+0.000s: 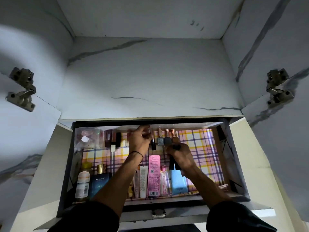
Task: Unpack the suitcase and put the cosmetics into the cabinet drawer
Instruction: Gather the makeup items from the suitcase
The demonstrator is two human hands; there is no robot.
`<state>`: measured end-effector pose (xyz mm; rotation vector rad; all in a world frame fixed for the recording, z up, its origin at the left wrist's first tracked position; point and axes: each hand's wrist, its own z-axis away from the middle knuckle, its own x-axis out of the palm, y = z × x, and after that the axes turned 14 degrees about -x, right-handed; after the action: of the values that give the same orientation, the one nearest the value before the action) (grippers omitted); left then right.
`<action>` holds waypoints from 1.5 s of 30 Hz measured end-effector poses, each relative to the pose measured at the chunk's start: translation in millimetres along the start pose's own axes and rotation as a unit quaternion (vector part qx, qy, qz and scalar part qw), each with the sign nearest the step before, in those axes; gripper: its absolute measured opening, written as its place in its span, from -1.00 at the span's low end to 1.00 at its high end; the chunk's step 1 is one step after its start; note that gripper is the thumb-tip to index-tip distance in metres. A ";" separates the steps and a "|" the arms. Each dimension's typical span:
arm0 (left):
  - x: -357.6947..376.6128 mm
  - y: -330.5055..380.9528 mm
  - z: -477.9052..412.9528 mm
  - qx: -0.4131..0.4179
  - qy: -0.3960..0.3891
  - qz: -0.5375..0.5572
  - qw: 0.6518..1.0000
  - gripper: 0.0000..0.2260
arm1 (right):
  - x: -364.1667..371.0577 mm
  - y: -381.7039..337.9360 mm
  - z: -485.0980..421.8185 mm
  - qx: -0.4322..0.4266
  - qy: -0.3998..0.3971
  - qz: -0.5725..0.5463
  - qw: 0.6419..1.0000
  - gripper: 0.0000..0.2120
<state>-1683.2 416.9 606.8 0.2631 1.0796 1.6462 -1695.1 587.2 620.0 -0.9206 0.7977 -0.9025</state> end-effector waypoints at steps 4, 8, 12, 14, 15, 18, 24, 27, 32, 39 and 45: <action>16.1 -3.8 -12.2 0.034 0.028 -0.128 0.991 -0.70 | -19.8 2.3 5.9 0.016 0.038 0.008 0.999 -0.90; 19.1 -12.1 -7.2 0.089 0.081 -0.232 0.965 -0.71 | -31.6 -0.3 14.7 0.015 0.043 -0.021 0.999 -0.89; 15.9 -15.0 -4.3 0.143 0.131 -0.273 0.942 -0.76 | -35.5 -5.1 18.4 0.037 0.029 -0.081 0.996 -0.81; 14.0 -18.8 -4.6 0.148 0.128 -0.287 0.938 -0.76 | -36.4 -7.1 18.7 0.046 0.020 -0.125 0.991 -0.77; 13.2 -22.2 -4.7 0.157 0.114 -0.299 0.934 -0.75 | -36.3 -8.3 18.5 0.049 0.013 -0.140 0.989 -0.73; 11.0 -31.5 -3.0 0.173 0.074 -0.352 0.917 -0.73 | -36.6 -11.6 18.5 0.061 -0.005 -0.186 0.981 -0.60; 8.4 -28.6 0.3 0.133 0.072 -0.323 0.934 -0.77 | -41.5 -13.1 17.6 0.063 -0.020 -0.252 0.965 -0.62; 11.9 -17.2 21.0 0.120 0.007 -0.189 0.975 -0.82 | -41.9 -10.0 14.6 0.056 0.003 -0.244 0.968 -0.65; 14.1 -6.9 64.1 0.033 -0.147 -0.080 0.985 -0.78 | -37.8 -13.1 8.2 0.040 0.023 -0.233 0.971 -0.73; 10.4 -16.4 74.0 -0.009 -0.160 -0.022 0.987 -0.85 | -21.0 -24.8 1.7 -0.010 0.025 -0.119 0.992 -0.84; 11.3 -12.2 50.6 -0.028 -0.009 -0.104 0.994 -0.80 | -14.7 -18.9 -5.6 -0.036 0.108 -0.072 0.991 -0.91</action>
<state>-1646.5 452.4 622.2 0.1239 1.0110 1.4822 -1711.4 592.6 637.5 -0.9627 0.9630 -1.1202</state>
